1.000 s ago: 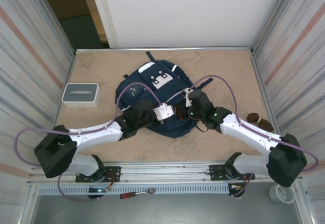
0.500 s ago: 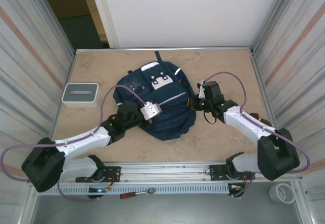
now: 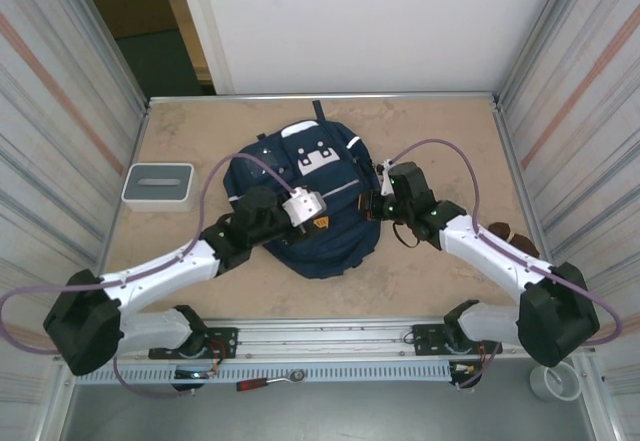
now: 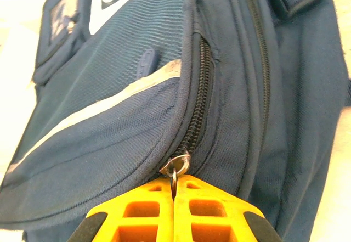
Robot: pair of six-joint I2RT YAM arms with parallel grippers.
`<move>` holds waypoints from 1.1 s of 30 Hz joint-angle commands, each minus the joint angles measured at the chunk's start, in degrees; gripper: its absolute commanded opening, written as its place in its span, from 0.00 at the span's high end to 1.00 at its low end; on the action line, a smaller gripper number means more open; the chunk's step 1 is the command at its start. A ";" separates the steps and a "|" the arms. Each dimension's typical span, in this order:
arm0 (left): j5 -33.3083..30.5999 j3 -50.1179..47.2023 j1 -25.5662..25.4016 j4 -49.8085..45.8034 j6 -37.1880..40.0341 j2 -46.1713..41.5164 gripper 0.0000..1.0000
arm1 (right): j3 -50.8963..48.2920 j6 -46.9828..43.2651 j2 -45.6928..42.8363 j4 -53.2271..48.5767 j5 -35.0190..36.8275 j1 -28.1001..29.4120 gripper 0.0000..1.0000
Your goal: Pack the student bag
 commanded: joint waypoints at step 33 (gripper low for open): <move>26.53 1.86 10.20 -5.50 1.51 3.87 0.96 | 15.49 -6.63 20.58 -8.91 -11.88 -13.16 0.98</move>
